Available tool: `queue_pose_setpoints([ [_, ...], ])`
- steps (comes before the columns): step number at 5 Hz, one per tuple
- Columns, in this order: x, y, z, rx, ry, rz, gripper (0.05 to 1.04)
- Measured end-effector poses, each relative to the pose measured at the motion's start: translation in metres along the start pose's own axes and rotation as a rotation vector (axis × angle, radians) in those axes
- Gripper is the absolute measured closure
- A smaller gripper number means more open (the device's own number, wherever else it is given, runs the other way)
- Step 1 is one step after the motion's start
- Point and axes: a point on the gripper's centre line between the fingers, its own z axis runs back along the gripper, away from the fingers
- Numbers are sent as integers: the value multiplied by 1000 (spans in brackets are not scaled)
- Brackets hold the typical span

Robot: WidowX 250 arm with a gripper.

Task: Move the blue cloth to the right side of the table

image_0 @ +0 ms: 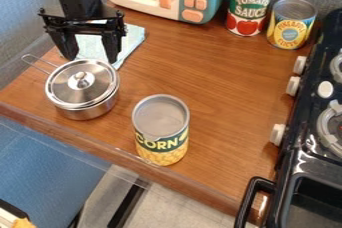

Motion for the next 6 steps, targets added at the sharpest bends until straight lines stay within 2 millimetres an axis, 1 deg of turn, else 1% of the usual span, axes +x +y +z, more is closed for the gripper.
queue_pose_setpoints([
  [1,-2,0,-9,-1,31,6,83],
  [2,15,2,-22,-1,64,9,83],
  [3,40,8,-28,13,65,11,83],
  [4,65,20,-37,47,77,-21,83],
  [5,79,25,-44,57,100,-131,83],
  [6,86,36,-54,38,117,-197,83],
])
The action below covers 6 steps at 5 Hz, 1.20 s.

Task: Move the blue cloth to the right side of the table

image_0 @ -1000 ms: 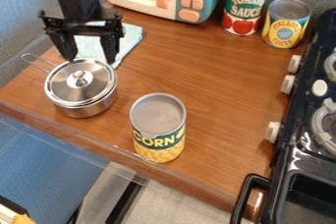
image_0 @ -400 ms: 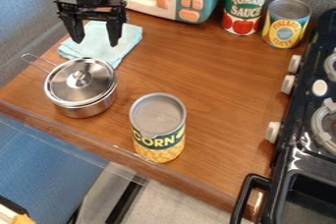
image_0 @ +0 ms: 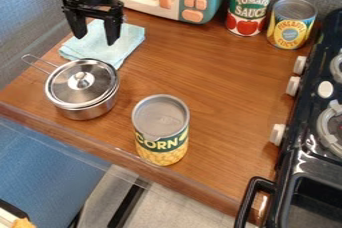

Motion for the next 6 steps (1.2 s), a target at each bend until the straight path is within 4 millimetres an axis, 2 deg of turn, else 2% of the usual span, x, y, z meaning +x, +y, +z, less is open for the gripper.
queue_pose_setpoints([
  [1,7,10,-9,21,7,-48,83],
  [3,20,19,-19,57,-76,-20,83],
  [4,15,16,-27,48,-75,35,83],
  [5,10,7,-32,27,-63,76,83],
  [6,8,-17,-32,36,-43,117,83],
])
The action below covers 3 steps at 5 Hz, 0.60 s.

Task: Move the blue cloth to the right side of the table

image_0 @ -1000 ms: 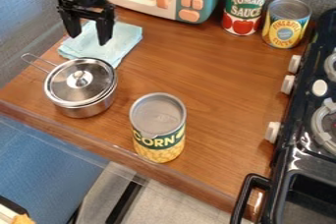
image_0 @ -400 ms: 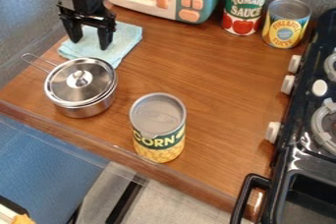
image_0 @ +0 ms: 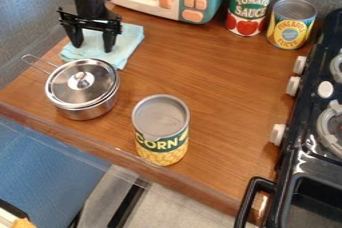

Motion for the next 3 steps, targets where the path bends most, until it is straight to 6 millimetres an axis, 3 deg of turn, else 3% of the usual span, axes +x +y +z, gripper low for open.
queue_pose_setpoints([
  [3,-20,-151,11,-20,-65,-186,87],
])
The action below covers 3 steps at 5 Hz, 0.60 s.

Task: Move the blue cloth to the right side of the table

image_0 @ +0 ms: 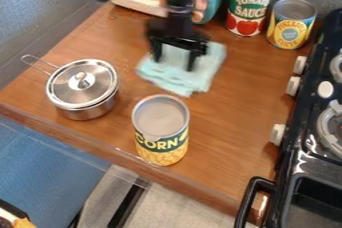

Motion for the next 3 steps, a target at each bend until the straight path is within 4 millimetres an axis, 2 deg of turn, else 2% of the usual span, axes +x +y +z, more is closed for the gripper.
queue_pose_setpoints([
  [1,1,-37,1,-6,-14,22,85],
  [2,-3,-59,4,-18,-8,39,85],
  [3,-6,-66,6,-23,5,44,85],
])
